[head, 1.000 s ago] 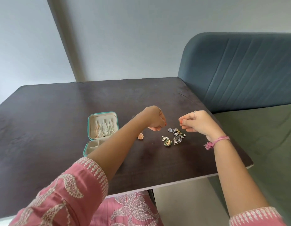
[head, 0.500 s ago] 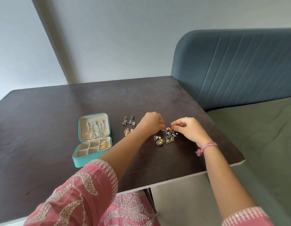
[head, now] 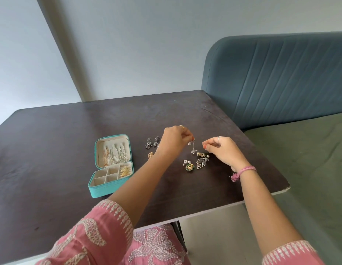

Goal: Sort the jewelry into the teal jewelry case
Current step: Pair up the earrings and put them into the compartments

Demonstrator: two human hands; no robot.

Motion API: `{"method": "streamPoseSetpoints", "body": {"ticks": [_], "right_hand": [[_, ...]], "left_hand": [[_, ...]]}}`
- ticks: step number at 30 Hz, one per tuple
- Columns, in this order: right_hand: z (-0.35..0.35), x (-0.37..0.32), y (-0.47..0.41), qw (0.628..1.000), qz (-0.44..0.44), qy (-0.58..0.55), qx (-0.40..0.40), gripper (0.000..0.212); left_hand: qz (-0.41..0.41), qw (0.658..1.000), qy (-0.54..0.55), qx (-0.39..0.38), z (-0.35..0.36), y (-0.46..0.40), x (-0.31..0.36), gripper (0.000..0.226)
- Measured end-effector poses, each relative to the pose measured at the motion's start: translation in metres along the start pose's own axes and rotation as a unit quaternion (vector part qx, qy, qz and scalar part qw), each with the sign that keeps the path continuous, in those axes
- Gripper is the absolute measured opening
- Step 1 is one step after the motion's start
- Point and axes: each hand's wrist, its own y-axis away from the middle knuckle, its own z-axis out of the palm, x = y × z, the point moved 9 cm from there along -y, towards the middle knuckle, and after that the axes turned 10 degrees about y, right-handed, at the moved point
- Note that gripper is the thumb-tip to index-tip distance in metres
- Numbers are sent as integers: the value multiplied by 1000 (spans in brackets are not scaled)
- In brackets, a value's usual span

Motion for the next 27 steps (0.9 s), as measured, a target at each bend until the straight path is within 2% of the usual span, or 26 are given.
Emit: {"method": "streamPoseSetpoints", "body": {"ticks": [5, 10, 15, 18, 21, 24, 27], "right_hand": [[1, -7, -2, 1000, -5, 14, -9, 8], [3, -10, 1, 999, -10, 32, -20, 8], [3, -13, 2, 998, -18, 41, -34, 11], [0, -20, 5, 999, -32, 31, -15, 11], [-6, -39, 10, 996, -68, -53, 11, 12], [-8, -62, 18, 981, -83, -174, -16, 16], [-10, -78, 20, 972, -89, -216, -36, 17]], "left_hand": [[51, 996, 41, 56, -17, 8, 16, 11], [61, 991, 80, 88, -29, 15, 20, 12], [18, 977, 173, 121, -37, 18, 10, 8], [-7, 961, 248, 123, -38, 19, 3, 5], [-21, 938, 331, 102, -35, 20, -1, 5], [-24, 909, 412, 57, -29, 21, -1, 6], [-23, 895, 445, 17, -25, 22, -1, 9]]}}
